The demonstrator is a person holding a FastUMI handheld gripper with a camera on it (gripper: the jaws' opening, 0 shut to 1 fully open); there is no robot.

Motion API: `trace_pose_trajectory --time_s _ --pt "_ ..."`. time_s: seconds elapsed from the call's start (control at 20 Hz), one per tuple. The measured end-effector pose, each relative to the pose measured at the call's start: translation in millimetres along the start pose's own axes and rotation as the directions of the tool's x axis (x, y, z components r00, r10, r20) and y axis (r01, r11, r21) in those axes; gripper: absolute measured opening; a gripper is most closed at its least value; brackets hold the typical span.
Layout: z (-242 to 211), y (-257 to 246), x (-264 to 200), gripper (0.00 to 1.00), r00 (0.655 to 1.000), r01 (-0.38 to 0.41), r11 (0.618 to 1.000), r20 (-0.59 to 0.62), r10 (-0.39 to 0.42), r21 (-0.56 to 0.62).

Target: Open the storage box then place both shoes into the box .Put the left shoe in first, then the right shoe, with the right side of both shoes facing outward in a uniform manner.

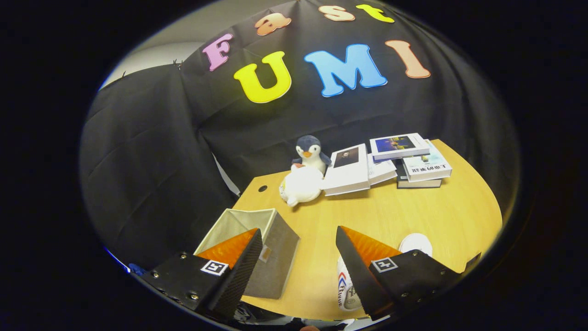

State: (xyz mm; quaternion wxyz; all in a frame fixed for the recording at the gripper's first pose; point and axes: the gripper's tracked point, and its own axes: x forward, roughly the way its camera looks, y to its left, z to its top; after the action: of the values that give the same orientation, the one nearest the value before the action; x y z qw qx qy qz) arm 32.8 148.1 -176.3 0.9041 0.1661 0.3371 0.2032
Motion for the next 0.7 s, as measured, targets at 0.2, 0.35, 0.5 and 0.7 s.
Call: trace_pose_trajectory --time_s 0.2,0.35,0.5,0.7 --pt "-18.6 -32.5 12.0 0.98 0.997 0.052 0.999 -0.051 -0.052 -0.004" --pt "-35.3 -49.2 21.7 0.98 0.993 0.067 0.998 -0.1 -0.065 0.015" --pt "-50.3 -69.2 29.0 0.98 0.984 0.092 0.996 -0.157 -0.087 0.021" --pt "-77.6 -91.5 35.7 0.98 0.965 0.119 0.993 -0.235 -0.115 0.006"
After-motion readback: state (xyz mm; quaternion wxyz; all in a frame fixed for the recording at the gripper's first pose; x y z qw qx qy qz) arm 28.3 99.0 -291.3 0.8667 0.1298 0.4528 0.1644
